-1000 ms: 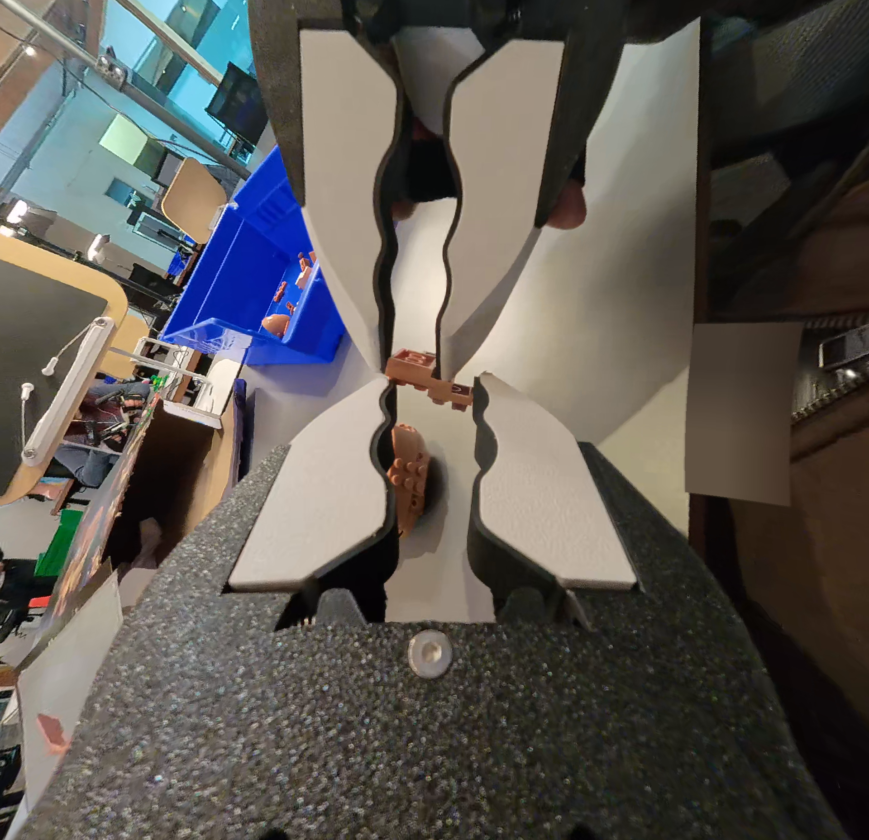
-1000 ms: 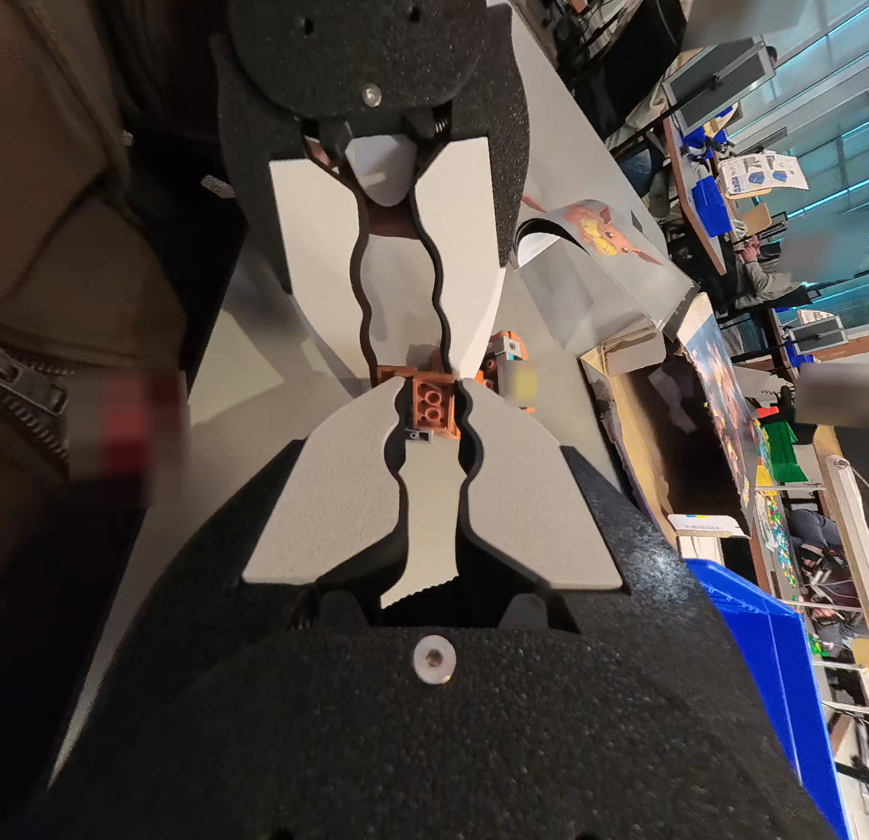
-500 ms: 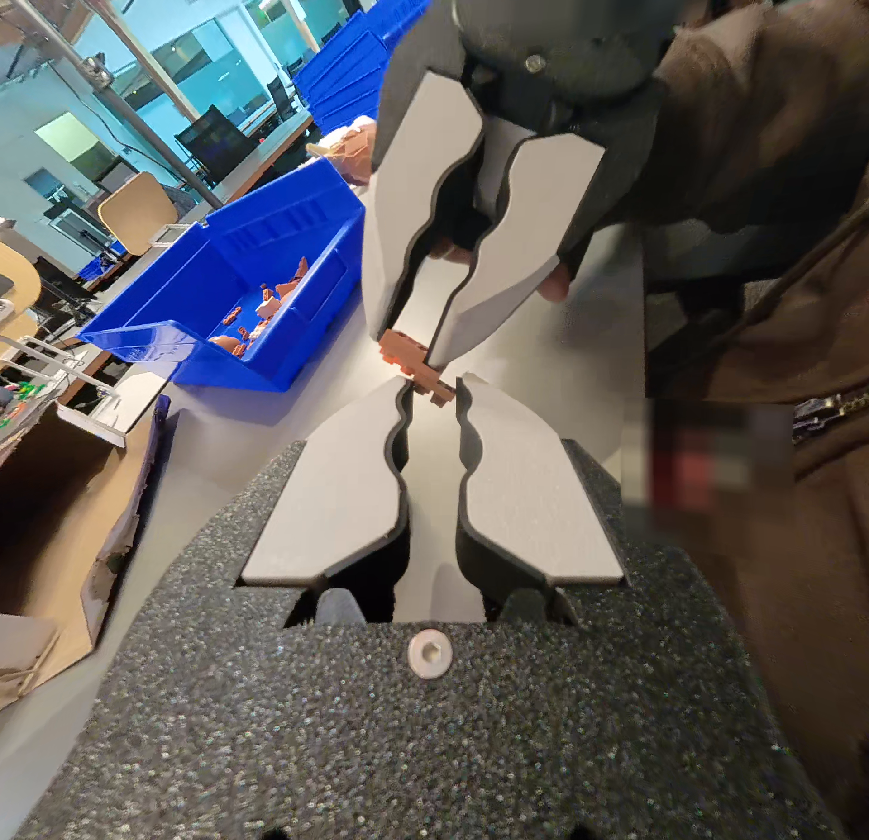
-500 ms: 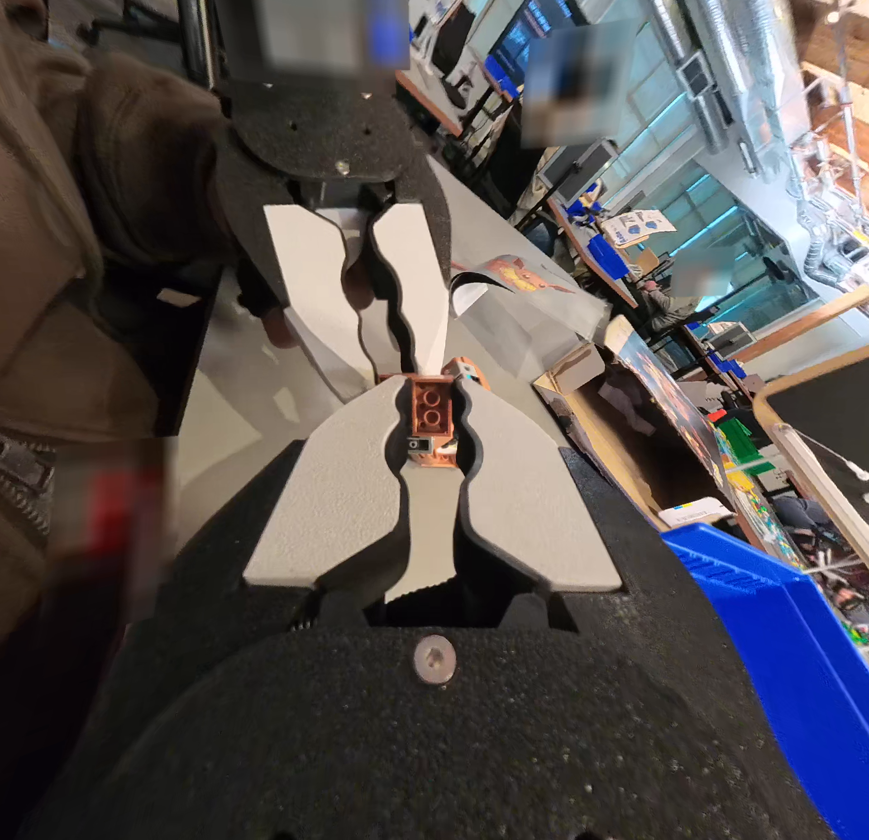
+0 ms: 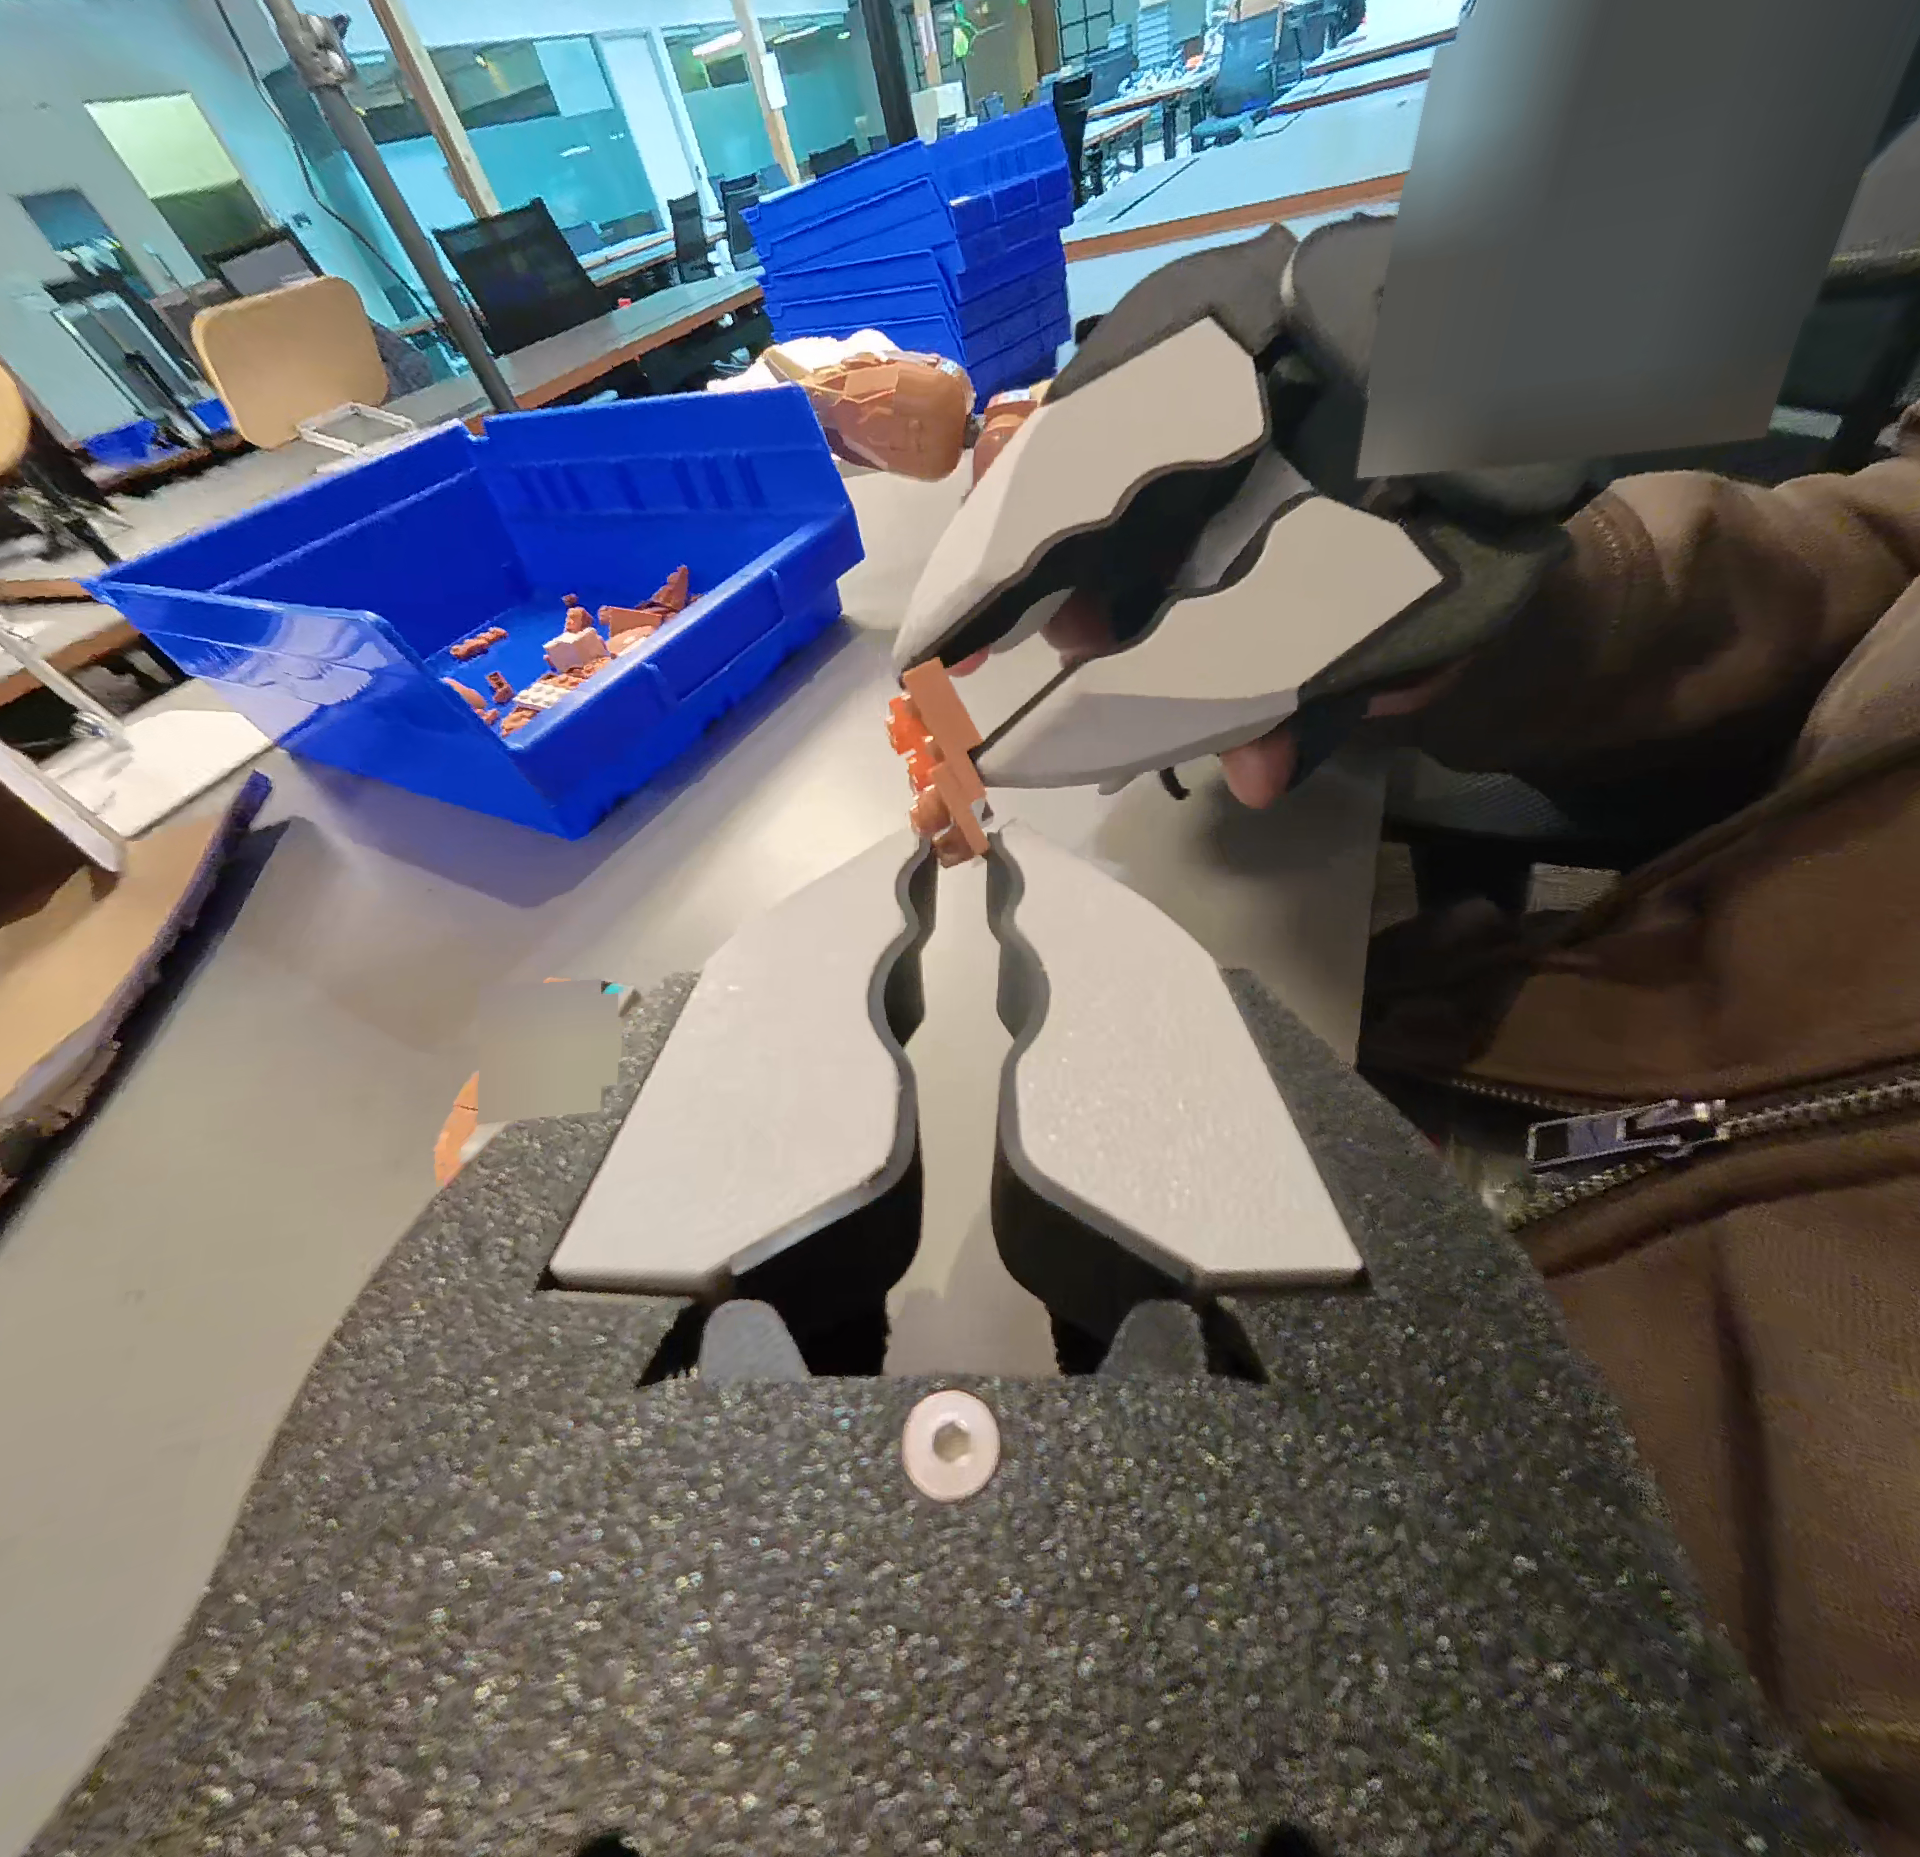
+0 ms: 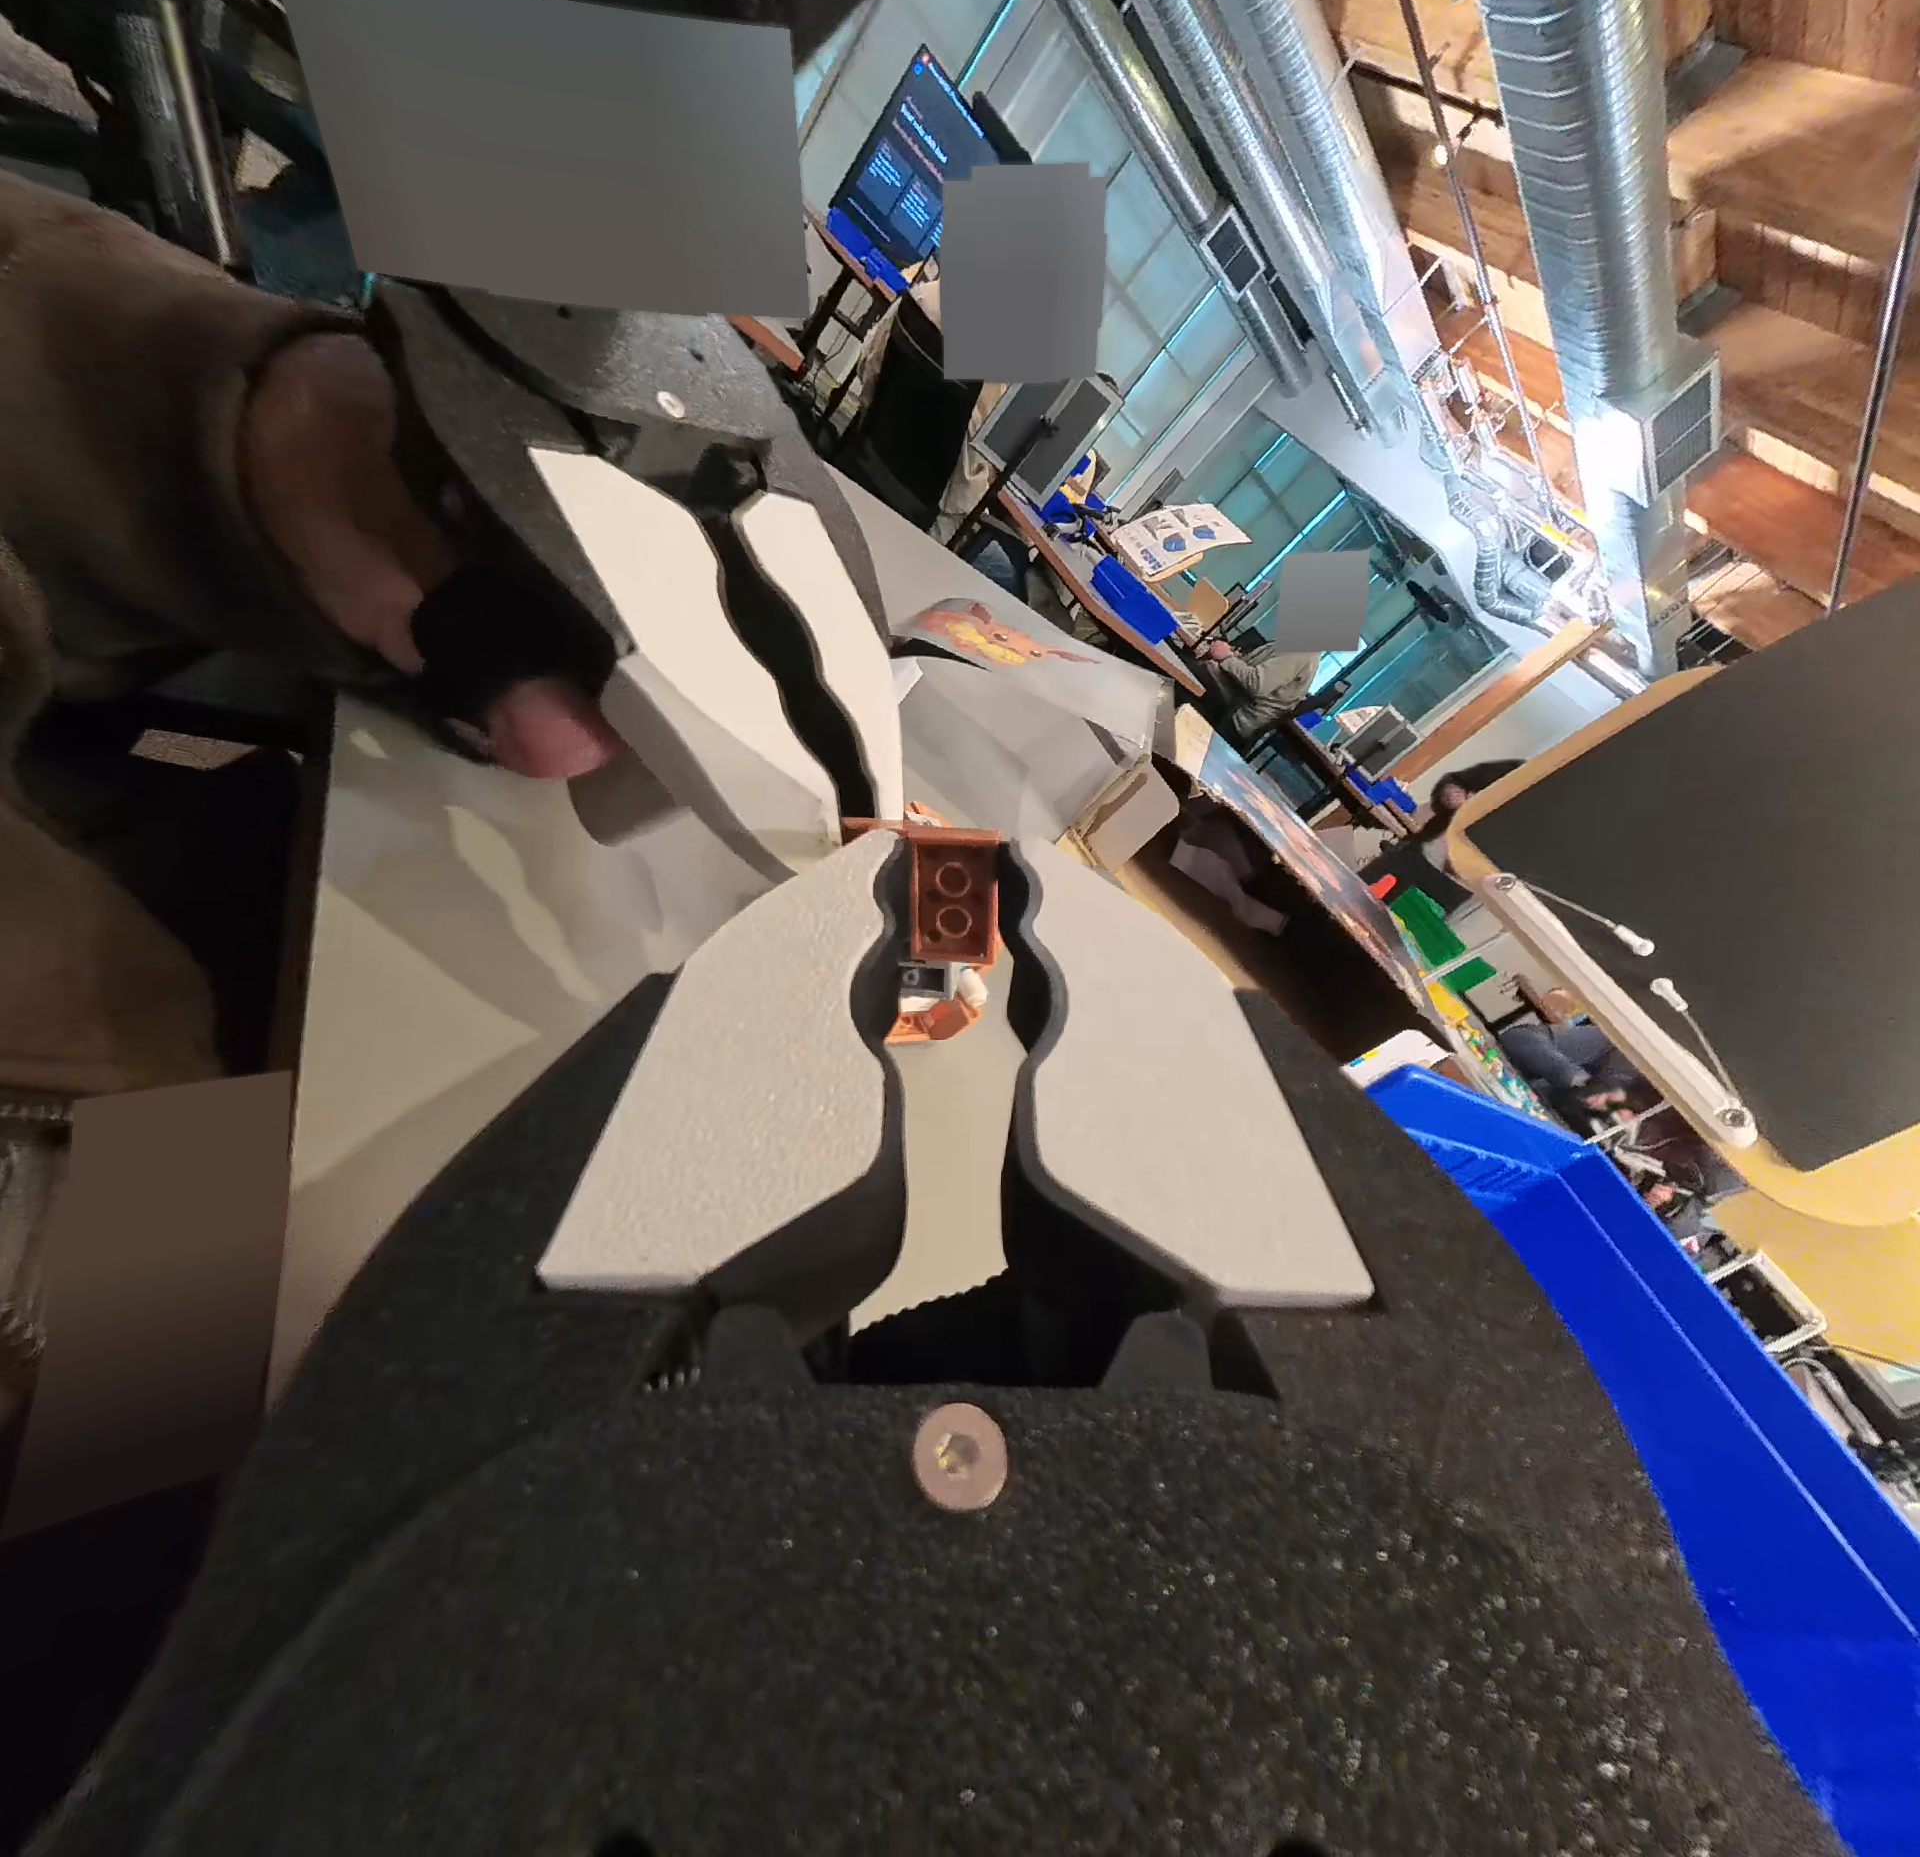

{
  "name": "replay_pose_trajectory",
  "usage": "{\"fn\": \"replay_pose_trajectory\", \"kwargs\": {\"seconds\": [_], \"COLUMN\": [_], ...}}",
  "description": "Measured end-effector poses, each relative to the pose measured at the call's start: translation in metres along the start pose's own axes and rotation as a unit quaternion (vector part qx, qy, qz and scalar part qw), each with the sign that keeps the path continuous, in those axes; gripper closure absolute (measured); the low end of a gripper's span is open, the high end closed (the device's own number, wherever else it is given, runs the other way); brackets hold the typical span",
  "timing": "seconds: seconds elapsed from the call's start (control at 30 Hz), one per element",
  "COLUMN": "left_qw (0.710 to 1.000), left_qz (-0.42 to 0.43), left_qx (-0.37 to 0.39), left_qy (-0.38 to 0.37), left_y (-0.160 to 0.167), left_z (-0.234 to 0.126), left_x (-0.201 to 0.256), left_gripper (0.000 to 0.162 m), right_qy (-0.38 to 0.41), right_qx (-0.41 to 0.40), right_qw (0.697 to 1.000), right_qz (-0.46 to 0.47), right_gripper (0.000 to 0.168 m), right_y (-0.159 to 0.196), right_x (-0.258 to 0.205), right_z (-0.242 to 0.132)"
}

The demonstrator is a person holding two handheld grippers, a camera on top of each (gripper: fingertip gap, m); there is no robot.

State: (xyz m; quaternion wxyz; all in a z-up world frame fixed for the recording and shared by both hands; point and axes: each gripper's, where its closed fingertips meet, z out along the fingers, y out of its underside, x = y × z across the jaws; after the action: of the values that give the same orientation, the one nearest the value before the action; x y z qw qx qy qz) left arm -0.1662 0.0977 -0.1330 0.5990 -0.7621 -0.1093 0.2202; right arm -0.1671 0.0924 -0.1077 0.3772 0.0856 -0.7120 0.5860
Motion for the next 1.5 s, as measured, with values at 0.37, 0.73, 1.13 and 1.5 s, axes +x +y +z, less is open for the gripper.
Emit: {"fn": "replay_pose_trajectory", "kwargs": {"seconds": [0.37,0.73,1.13,1.5], "left_qw": [0.994,0.990,0.983,0.983], "left_qz": [-0.099,0.127,0.161,0.165], "left_qx": [0.033,-0.065,-0.087,-0.077], "left_qy": [0.021,-0.025,-0.035,0.008], "left_y": [-0.006,0.010,0.016,0.022], "left_z": [-0.009,-0.004,0.001,0.003], "left_x": [-0.015,-0.007,-0.009,-0.001], "left_gripper": [0.155,0.154,0.155,0.159], "right_qy": [0.002,-0.072,-0.074,-0.096], "right_qx": [0.009,-0.034,-0.085,-0.046], "right_qw": [1.000,0.990,0.940,0.942], "right_qz": [-0.023,-0.117,-0.323,-0.319], "right_gripper": [0.168,0.144,0.157,0.157], "right_y": [0.002,0.010,0.026,0.028], "right_x": [0.000,-0.010,-0.023,-0.032], "right_z": [-0.008,-0.004,0.004,-0.002]}}
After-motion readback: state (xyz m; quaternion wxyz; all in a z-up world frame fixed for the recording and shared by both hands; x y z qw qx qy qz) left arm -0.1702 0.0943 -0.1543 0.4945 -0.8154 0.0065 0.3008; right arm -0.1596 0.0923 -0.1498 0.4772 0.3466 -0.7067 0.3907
